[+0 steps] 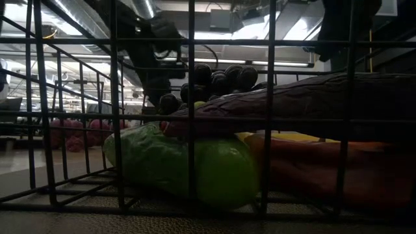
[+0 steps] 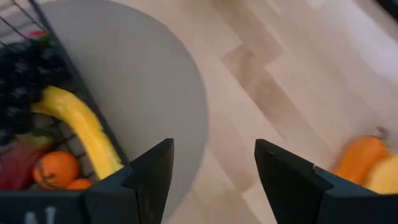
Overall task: Build produce basket
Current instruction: Put the green grapes into the wire basket
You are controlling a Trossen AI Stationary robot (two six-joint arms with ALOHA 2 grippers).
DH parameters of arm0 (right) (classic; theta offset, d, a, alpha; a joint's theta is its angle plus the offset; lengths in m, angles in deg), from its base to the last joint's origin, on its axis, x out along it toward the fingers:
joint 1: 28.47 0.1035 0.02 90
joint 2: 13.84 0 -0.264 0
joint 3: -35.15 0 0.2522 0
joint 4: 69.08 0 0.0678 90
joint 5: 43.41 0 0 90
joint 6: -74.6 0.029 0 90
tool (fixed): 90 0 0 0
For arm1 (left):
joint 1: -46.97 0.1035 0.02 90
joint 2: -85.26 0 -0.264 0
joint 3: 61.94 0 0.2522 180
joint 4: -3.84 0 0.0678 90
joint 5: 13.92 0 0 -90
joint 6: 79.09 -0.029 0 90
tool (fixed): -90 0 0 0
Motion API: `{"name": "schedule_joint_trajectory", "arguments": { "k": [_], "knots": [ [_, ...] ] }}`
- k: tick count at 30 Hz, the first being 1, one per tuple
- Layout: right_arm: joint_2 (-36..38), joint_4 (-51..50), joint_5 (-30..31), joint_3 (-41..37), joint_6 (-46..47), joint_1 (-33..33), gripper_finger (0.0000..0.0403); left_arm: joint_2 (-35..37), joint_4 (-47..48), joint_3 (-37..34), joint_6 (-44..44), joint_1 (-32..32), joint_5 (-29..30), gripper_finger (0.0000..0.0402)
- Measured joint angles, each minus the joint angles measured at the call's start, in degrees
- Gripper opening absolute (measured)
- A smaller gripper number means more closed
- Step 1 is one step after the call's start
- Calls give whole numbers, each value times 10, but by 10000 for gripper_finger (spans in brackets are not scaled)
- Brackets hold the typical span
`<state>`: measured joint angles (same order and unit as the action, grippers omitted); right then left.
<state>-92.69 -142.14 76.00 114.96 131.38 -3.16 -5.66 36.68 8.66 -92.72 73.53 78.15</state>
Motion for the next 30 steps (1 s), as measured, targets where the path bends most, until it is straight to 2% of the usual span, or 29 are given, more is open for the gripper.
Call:
{"name": "schedule_joint_trajectory", "arguments": {
  "k": [6,10,16,21,24,29,30],
  "knots": [
    [0,33,-1,-18,-1,3,226,-83,42,63,-72,20,0,217],
    [0,33,5,-18,-1,3,226,-132,45,69,-108,18,2,217],
    [0,33,10,-18,-2,3,226,-190,42,72,-77,15,4,218],
    [0,34,10,-18,-2,3,226,-195,41,72,-20,8,13,205],
    [0,34,11,-18,-3,3,226,-180,43,70,11,-1,22,164],
    [0,34,24,-18,-3,3,226,-148,66,68,48,-28,39,39],
    [0,34,25,-18,-3,3,226,-140,69,68,54,-34,40,30]
  ]
}}
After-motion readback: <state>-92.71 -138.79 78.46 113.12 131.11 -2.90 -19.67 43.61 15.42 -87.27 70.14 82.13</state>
